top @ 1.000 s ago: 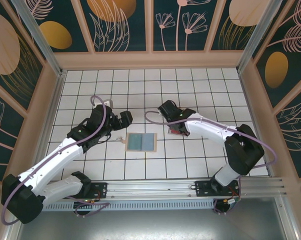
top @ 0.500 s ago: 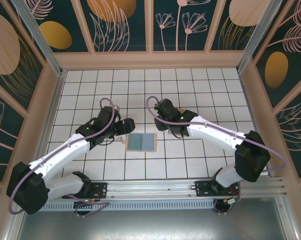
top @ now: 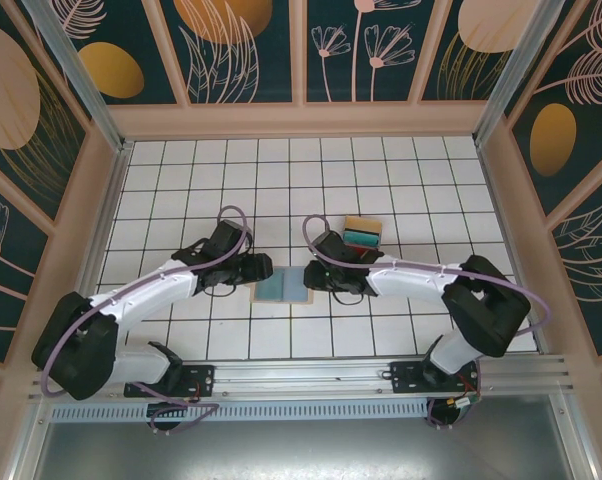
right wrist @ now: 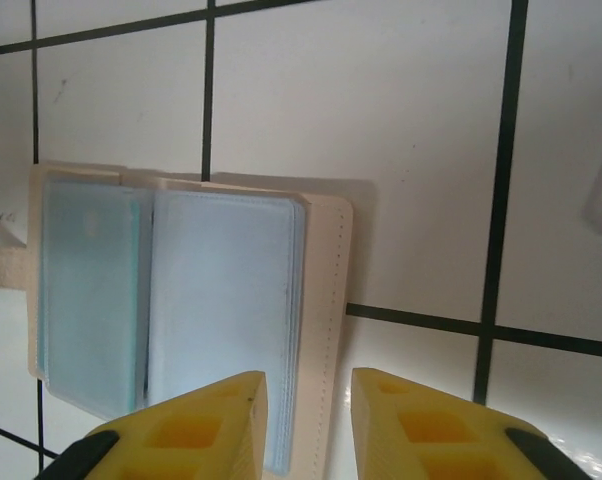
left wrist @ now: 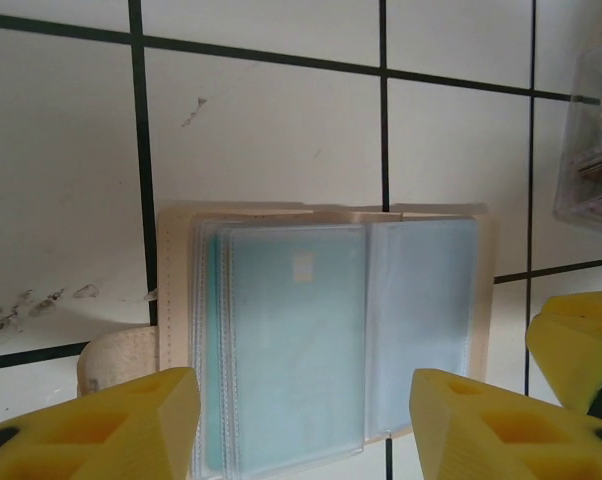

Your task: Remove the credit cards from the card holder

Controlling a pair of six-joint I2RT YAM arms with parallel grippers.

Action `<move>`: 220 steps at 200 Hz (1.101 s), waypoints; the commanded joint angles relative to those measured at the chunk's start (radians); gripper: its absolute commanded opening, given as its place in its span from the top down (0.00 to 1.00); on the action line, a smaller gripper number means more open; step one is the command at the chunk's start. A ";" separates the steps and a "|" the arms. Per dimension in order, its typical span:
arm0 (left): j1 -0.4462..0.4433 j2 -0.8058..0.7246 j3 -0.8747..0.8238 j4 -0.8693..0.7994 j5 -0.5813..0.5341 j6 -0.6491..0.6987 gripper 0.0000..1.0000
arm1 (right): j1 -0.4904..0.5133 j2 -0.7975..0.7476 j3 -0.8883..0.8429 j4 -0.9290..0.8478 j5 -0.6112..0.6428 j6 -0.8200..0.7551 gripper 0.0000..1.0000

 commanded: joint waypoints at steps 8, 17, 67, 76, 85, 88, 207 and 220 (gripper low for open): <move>0.005 0.035 -0.013 0.040 0.029 0.017 0.41 | 0.010 0.059 -0.004 0.044 -0.018 0.047 0.71; 0.004 0.046 -0.013 0.046 0.033 0.017 0.41 | 0.010 0.072 -0.003 0.038 -0.016 0.049 0.71; 0.005 0.100 -0.018 0.060 0.041 0.015 0.42 | 0.010 0.115 0.003 0.041 -0.031 0.045 0.72; 0.005 0.106 -0.019 0.062 0.047 0.017 0.42 | 0.010 0.119 0.008 0.039 -0.035 0.041 0.72; 0.005 0.111 -0.022 0.069 0.057 0.017 0.42 | 0.010 0.124 0.010 0.037 -0.034 0.042 0.72; 0.005 0.112 -0.025 0.072 0.060 0.016 0.42 | 0.010 0.126 0.012 0.035 -0.033 0.040 0.72; 0.003 0.173 -0.041 0.110 0.118 0.020 0.45 | 0.010 0.145 0.019 0.031 -0.044 0.038 0.73; 0.004 0.172 -0.043 0.119 0.127 0.021 0.45 | 0.010 0.146 0.019 0.031 -0.046 0.037 0.73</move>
